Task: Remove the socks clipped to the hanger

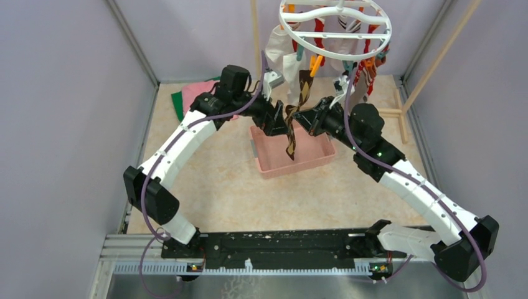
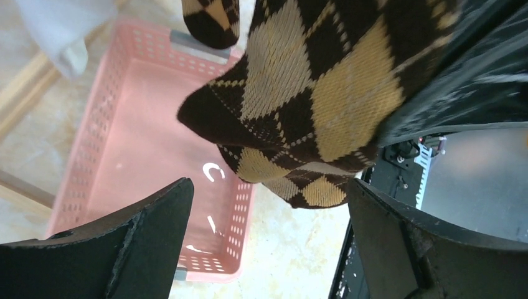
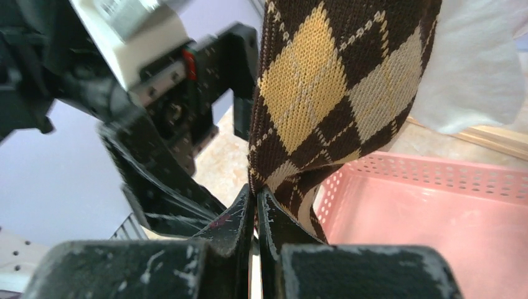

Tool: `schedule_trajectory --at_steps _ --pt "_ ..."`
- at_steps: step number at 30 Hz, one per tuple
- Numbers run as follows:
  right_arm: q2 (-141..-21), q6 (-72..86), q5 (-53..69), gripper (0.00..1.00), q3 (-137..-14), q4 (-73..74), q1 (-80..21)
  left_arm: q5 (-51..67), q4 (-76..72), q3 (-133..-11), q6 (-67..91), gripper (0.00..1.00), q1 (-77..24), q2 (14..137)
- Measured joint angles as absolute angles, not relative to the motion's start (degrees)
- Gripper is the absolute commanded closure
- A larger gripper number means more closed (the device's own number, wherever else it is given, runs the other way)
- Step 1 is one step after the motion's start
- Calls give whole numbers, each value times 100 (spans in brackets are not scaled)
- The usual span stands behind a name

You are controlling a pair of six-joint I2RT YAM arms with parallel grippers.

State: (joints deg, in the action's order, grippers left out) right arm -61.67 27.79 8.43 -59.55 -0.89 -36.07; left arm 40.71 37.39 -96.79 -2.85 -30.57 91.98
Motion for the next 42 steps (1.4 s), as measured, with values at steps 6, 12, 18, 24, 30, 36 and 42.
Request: schedule_trajectory --at_steps 6,12,18,24,30,36,42 --pt "-6198 3127 1138 100 -6121 -110 -3511 4082 3651 -9511 -178 4 -3144 9242" --pt "-6055 3301 1184 100 -6088 -60 -3472 4370 3319 -9467 30 38 -3168 9236" --pt "-5754 3476 1188 89 -5887 -62 -3343 4383 2912 -9107 357 92 -3240 9201" --pt "-5760 3494 1037 96 -5907 233 -3291 4230 2567 -8801 646 100 -3280 9201" --pt "-5830 3474 993 100 -5972 443 -3197 4178 2399 -8694 755 63 -3280 9201" --pt "-5822 3468 982 79 -5972 596 -3076 4215 2403 -8694 672 99 -3277 9198" --pt "-5841 3437 902 31 -6010 823 -2858 4200 2324 -8694 709 100 -3277 9185"
